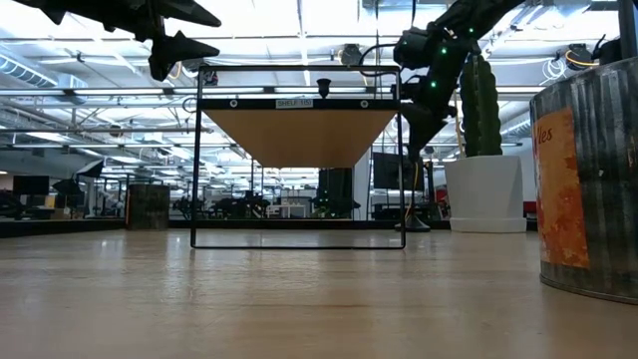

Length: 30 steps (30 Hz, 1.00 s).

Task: Pick & Place candle stick holders
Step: Put the top black candle holder on the shelf

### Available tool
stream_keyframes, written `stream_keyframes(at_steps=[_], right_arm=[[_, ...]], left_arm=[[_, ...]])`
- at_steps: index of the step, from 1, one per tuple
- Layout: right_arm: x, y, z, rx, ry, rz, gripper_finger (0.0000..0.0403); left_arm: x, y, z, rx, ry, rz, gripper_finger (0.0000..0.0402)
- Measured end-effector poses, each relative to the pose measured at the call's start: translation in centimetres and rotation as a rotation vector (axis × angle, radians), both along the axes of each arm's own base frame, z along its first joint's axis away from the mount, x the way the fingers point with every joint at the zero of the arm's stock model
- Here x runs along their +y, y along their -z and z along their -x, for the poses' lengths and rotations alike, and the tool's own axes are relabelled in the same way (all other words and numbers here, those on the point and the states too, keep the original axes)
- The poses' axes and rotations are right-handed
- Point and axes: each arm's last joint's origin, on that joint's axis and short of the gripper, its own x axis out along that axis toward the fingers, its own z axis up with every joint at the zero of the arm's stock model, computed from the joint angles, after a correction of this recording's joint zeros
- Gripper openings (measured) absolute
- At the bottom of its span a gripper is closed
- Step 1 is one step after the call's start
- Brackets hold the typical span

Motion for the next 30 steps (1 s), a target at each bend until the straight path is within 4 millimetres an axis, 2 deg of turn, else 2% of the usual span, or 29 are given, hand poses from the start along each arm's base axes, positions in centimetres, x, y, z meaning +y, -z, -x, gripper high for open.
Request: stream_keyframes(at_steps=[15, 30], right_arm=[[-1.2, -0.2, 0.7, -0.049, 0.035, 0.011, 0.0199], [-0.5, -2.0, 1.6, -0.125, 0.039, 0.04, 0.0205]], left_arm=[[0.0, 0.0, 0.0, 0.0, -0.001, 0.001, 0.0225], [0.2, 0.0, 0.0, 0.003, -0.053, -0.006, 0.0225]])
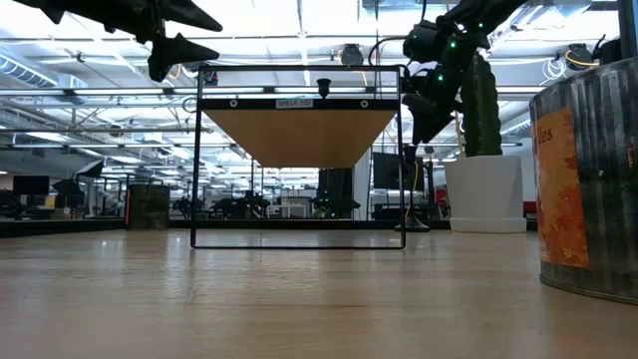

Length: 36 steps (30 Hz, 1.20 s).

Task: Pick & Place candle stick holders
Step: Put the top black candle holder on the shelf

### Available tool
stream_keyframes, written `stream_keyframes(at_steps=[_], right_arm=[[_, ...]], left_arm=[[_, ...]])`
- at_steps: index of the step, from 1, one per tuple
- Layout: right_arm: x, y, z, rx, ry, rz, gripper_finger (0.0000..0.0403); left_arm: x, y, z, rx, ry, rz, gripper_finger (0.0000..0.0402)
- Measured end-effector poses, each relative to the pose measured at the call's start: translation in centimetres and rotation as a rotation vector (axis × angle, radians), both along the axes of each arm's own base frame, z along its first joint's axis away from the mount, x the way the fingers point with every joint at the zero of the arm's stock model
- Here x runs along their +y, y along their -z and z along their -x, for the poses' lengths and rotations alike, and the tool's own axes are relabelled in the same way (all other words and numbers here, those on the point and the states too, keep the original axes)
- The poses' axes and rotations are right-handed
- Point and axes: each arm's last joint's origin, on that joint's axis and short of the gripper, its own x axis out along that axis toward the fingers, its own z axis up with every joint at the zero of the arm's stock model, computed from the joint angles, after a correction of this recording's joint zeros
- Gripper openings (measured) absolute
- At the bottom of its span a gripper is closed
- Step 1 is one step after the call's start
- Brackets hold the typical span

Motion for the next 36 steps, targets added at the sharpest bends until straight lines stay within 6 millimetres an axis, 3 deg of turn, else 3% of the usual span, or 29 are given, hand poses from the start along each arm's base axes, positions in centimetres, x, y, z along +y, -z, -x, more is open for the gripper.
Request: stream_keyframes(at_steps=[6, 15, 28, 36], right_arm=[[0.0, -0.1, -0.1, -0.009, -0.017, 0.01, 0.0207], [0.7, -0.2, -0.9, -0.017, -0.239, -0.015, 0.0208], [0.9, -0.1, -0.8, 0.013, -0.254, -0.015, 0.0208], [0.3, 1.2, -1.7, 0.011, -0.278, -0.057, 0.0208]], left_arm=[[0.0, 0.0, 0.0, -0.002, -0.001, 0.008, 0.0225], [0.0, 0.0, 0.0, -0.002, -0.001, 0.007, 0.0225], [0.1, 0.0, 0.0, 0.0, -0.012, 0.001, 0.0225], [0.1, 0.0, 0.0, 0.001, -0.026, -0.001, 0.0225]])
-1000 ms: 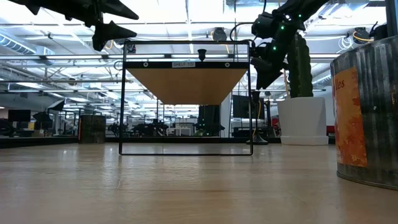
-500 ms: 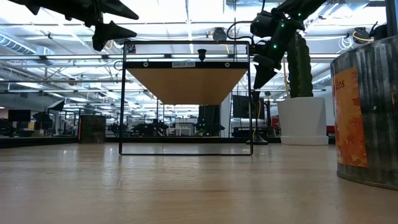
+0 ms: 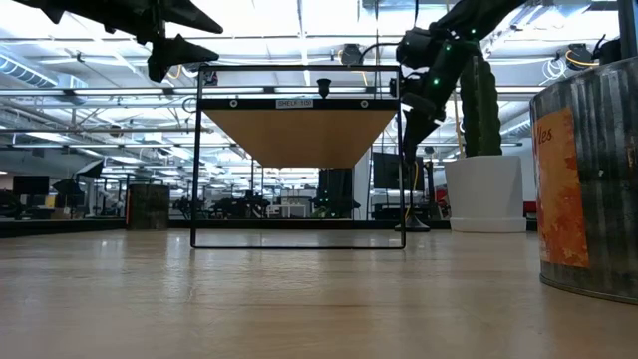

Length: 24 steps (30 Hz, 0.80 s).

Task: Pick & Place candle stick holders
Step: Put the top black candle holder on the shelf

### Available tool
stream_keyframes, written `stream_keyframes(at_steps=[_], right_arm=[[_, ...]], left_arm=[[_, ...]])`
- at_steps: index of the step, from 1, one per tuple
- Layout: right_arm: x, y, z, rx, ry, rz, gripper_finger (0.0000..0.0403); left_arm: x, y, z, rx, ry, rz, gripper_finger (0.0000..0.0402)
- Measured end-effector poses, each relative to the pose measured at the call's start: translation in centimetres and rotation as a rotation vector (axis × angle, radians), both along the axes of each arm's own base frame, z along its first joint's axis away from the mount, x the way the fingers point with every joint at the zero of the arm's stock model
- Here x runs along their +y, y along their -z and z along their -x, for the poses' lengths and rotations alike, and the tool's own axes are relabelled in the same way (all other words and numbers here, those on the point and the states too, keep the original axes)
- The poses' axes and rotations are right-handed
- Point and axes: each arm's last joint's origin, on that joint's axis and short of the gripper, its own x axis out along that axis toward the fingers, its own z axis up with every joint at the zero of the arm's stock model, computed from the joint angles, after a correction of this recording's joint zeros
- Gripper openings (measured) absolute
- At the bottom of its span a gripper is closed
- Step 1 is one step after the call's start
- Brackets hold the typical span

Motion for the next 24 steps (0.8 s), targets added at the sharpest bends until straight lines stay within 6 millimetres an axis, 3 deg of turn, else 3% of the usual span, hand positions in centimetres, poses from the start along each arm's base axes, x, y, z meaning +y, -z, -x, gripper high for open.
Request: stream_keyframes(at_steps=[11, 24], right_arm=[[-1.1, 1.7, -0.8, 0.083, 0.048, 0.029, 0.0195], [-1.1, 2.0, -0.9, 0.09, 0.076, 0.021, 0.0025]], left_arm=[[0.0, 0.0, 0.0, 0.0, 0.0, 0.002, 0.0225], [0.0, 0.0, 0.0, 0.0, -0.001, 0.002, 0.0225]])
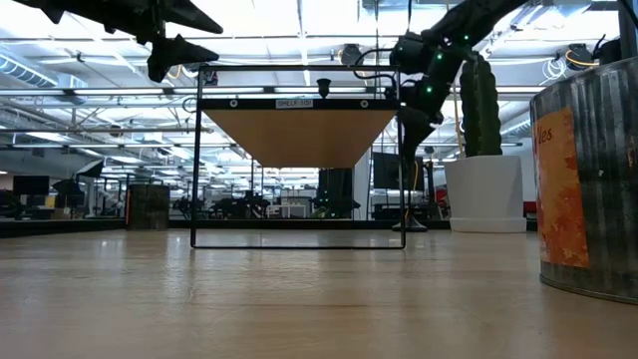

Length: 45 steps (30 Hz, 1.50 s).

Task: Pick & Place candle stick holders
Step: Put the top black candle holder on the shelf

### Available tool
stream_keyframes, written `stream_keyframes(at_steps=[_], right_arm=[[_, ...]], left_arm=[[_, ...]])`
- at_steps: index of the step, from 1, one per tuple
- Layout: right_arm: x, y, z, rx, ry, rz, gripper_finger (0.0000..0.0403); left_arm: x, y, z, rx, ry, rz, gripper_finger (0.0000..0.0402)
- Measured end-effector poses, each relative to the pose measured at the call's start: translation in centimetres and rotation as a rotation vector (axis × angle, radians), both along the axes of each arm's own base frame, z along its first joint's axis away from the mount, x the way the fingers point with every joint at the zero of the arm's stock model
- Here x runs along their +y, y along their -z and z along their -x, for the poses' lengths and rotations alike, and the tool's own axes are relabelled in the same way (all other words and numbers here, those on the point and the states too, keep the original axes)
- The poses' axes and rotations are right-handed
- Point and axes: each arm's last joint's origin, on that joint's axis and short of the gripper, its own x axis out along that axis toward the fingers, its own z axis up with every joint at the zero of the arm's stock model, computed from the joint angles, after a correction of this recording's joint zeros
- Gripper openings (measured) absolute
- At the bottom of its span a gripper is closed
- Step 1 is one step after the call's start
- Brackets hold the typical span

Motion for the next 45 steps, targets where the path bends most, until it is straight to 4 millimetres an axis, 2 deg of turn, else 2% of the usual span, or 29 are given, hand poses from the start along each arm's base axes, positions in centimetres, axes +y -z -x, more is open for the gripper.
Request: stream_keyframes(at_steps=[3, 18, 33, 45], right_arm=[[0.1, 0.0, 0.0, 0.014, 0.005, 0.008, 0.0011], [0.3, -0.3, 0.1, 0.027, 0.054, 0.038, 0.0007], [2.8, -3.1, 1.3, -0.019, 0.041, 0.067, 0.0003], [5.5, -4.4, 1.8, 0.055, 0.01, 0.096, 0.0002]], left_arm=[[0.0, 0.0, 0.0, 0.0, 0.0, 0.0, 0.0225], [0.0, -0.2, 0.0, -0.035, -0.017, 0.07, 0.0225], [0.0, -0.2, 0.0, -0.032, -0.012, 0.057, 0.0225], [0.0, -0.3, 0.0, -0.054, -0.019, 0.094, 0.0225]])
